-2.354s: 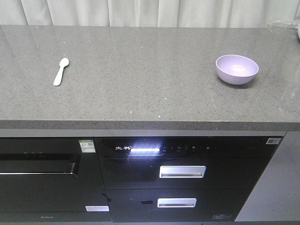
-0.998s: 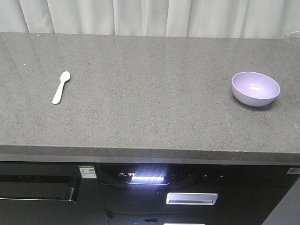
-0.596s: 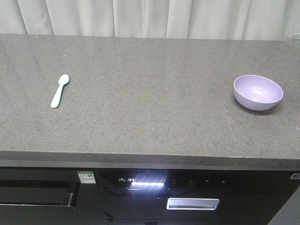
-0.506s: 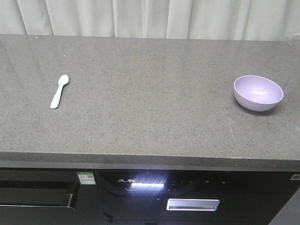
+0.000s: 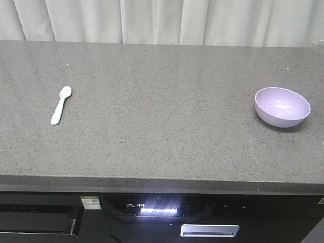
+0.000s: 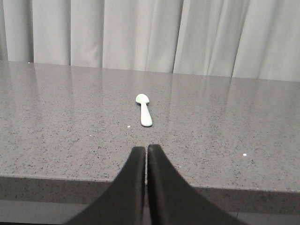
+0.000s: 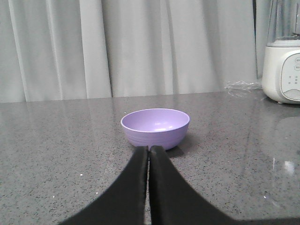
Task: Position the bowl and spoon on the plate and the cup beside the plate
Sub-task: 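Align the left gripper over the green spoon and right over the bowl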
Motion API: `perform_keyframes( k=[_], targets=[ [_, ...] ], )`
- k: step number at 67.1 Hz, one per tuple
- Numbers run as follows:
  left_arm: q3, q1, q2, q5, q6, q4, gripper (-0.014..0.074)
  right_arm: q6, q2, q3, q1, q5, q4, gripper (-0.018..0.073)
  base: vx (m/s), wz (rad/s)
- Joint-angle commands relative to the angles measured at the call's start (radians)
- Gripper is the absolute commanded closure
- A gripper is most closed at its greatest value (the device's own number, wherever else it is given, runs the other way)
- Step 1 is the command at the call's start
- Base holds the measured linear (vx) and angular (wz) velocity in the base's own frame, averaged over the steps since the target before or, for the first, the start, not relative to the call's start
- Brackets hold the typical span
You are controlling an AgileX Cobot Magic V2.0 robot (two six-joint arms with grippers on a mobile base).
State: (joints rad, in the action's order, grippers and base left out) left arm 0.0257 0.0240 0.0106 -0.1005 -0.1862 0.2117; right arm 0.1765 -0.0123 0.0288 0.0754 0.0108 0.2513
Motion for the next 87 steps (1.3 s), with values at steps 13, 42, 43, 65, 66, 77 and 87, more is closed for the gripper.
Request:
perform_keyframes(
  k=[13,42,43,65,66,77,87],
  targets=[
    [0.026,0.003,0.015,0.081,0.007,0.002,0.0603,0.009,-0.009,0.008,0.005,-0.073,-0.006,0.0561,0.05,0.00],
    [0.026,0.003,0.015,0.081,0.007,0.002,0.0603,0.009,-0.009,0.008,0.005,-0.073,-0.006,0.0561,0.05,0.00],
    [0.026,0.003,0.015,0.081,0.007,0.002,0.0603,0.009,-0.009,0.008,0.005,-0.073,-0.006,0.0561,0.04,0.00],
    [0.026,0.003,0.015,0.081,0.007,0.002,0.0603,0.009,-0.009,0.008,0.005,-0.073,-0.006,0.0561,0.03,0.00],
    [0.026,0.003,0.015,0.081,0.007,0.002,0.0603,0.009,-0.009,0.008,0.005,-0.073,-0.006,0.0561,0.03,0.00],
    [0.026,0.003,0.015,0.081,0.007,0.002,0.0603,0.009,-0.009,0.008,0.005,-0.073,-0.006,0.0561,0.03,0.01],
    [0.026,0.003,0.015,0.081,0.007,0.002,0.0603,0.009,-0.009,0.008,0.005,-0.073,-0.006,0.0561,0.03,0.00]
  ],
)
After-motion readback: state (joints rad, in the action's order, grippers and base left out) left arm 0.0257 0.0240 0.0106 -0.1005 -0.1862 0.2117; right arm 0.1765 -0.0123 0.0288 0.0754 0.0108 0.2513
